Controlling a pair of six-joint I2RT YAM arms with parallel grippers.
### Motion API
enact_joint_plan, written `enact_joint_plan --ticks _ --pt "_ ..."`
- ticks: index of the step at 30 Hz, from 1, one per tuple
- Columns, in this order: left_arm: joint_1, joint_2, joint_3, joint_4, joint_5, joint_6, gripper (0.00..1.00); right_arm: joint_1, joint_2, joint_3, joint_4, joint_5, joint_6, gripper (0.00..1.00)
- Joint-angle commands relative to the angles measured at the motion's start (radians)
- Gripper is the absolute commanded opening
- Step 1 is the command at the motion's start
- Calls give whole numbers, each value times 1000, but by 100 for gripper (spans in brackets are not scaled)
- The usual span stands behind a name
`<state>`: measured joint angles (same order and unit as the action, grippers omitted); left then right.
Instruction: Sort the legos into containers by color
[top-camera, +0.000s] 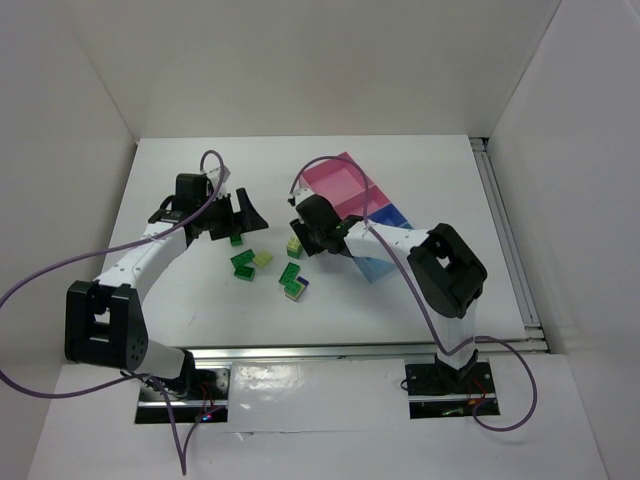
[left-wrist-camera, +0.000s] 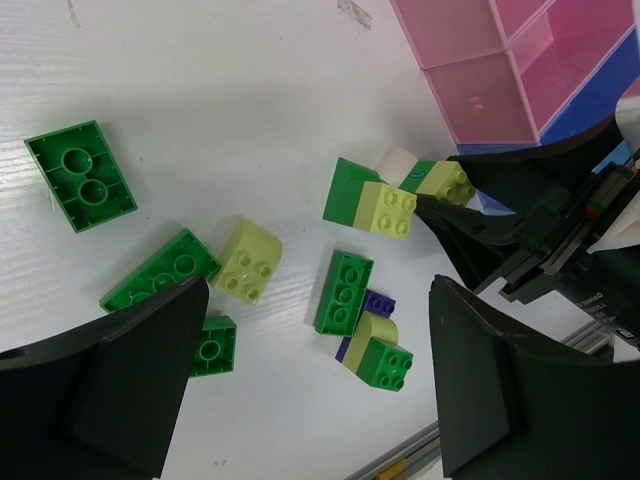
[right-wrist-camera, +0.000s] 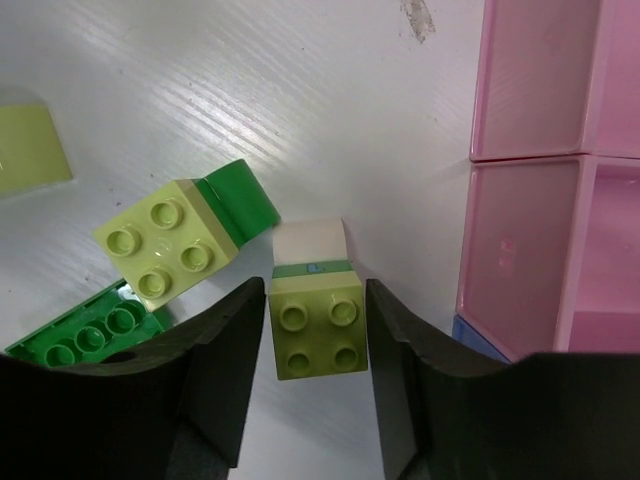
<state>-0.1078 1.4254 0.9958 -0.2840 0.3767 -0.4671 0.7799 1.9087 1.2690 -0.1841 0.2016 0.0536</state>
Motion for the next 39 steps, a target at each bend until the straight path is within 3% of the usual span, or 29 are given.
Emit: enact_joint_plan --ticks 1,6,7,11,14,19,24,31,39 --pt "5 6 9 17 25 18 94 -1 -8 46 8 1 -1 51" --pt "5 6 18 17 34 18 94 -1 -20 46 -24 12 20 30" --pt "5 6 18 17 48 18 98 -1 -31 46 -25 12 20 28" --pt "5 -37 27 8 103 28 100 -10 -138 46 -67 -7 44 26" --pt "5 -46 46 29 218 67 100 -47 -270 17 -68 -128 54 26" --pt "5 -78 29 121 494 99 100 -198 -436 -69 -34 -498 112 26" --pt "-24 -80 -58 380 755 10 97 -306 -502 -141 14 -795 176 25" --pt "-111 6 -103 650 835 -189 100 -355 -528 -177 141 -1025 275 25" --pt "-176 107 -86 802 811 -271 97 -355 -516 -166 184 -1073 336 25"
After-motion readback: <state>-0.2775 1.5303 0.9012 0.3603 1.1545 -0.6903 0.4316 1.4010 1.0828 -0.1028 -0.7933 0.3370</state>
